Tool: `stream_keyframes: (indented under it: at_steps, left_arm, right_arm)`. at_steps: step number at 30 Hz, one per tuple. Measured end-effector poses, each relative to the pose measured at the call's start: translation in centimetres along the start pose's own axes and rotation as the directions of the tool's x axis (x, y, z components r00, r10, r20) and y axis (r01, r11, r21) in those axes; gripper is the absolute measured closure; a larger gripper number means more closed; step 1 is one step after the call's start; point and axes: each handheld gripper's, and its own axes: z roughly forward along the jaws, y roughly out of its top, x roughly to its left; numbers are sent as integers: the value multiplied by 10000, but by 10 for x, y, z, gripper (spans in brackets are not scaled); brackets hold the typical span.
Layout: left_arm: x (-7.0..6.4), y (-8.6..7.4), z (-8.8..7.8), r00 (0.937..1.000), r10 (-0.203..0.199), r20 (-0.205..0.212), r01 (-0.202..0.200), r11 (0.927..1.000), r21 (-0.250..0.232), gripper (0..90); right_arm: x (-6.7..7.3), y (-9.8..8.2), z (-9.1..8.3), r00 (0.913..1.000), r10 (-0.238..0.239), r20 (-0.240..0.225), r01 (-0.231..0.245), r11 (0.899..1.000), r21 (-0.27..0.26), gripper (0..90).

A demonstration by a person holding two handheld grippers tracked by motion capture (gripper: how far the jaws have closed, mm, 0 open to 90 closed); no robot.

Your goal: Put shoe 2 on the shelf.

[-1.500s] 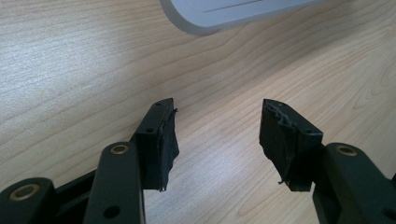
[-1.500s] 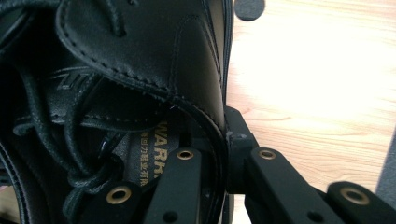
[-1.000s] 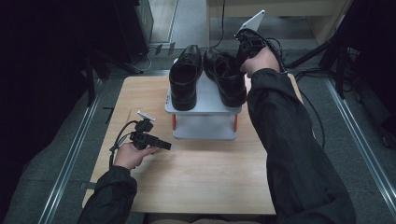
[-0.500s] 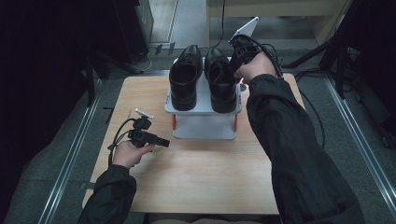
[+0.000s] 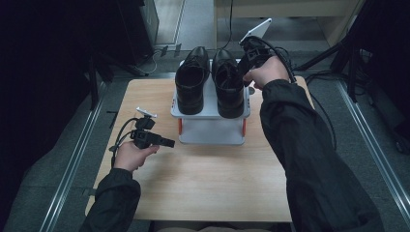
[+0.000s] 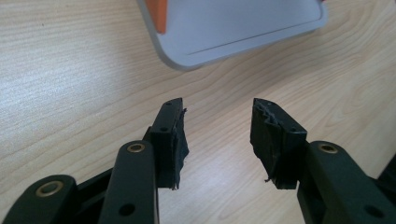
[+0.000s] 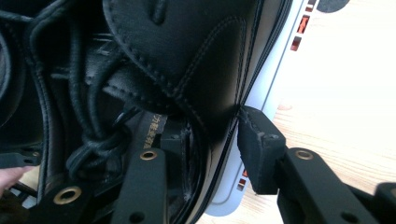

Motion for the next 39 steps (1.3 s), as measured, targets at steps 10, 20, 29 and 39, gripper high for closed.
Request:
stream_keyframes:
  at_steps: [10,20,29,39]
  left_arm:
    - [-7,13,-35,9999,-9,102,10,10000,-93,623]
    - [-25,47,-83,9999,41,150,-31,9980,-626,677]
    - [-29,82,-95,9996,198,-194,-208,9982,-554,705]
    - [-29,104,-88,9989,255,-386,-271,9987,-435,703]
  right_arm:
    - [3,0,-34,9980,-547,-328,521,9958,-751,640]
    - [-20,-14,-54,9944,-1027,-235,993,9880,-1182,714]
    - [-35,-31,-30,9874,-1508,-474,1460,9850,-925,796]
    - [-41,-50,-1,9834,-1685,-669,1662,9854,-380,817]
